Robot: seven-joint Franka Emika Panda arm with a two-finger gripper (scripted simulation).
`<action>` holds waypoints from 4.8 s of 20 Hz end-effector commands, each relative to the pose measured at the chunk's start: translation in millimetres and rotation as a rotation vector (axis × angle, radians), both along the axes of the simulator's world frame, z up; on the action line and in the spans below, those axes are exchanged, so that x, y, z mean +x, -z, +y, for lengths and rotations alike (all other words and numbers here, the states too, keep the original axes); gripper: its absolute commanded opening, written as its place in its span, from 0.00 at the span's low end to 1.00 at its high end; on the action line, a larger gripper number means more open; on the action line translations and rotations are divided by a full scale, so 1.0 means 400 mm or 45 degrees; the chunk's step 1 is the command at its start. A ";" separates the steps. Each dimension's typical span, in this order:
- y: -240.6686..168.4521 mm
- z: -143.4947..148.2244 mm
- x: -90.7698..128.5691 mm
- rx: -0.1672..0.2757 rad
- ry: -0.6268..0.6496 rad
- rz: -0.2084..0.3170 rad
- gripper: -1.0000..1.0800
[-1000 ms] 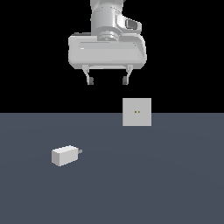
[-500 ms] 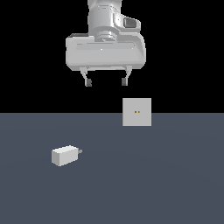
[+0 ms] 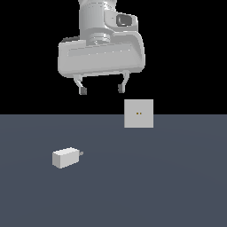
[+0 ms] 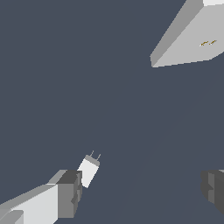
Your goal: Plug the charger into the wall socket.
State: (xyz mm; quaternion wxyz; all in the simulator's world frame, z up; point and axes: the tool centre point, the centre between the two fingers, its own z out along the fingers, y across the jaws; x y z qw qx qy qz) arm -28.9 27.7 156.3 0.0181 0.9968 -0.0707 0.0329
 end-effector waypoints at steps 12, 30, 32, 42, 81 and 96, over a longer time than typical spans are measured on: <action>0.083 0.061 -0.060 -0.027 0.246 -0.121 0.96; 0.180 0.133 -0.097 -0.065 0.512 -0.251 0.96; 0.190 0.140 -0.099 -0.070 0.539 -0.263 0.96; 0.226 0.165 -0.103 -0.087 0.633 -0.308 0.96; 0.361 0.170 -0.105 -0.090 0.655 -0.315 0.00; 0.324 0.084 -0.093 -0.073 0.513 -0.321 0.00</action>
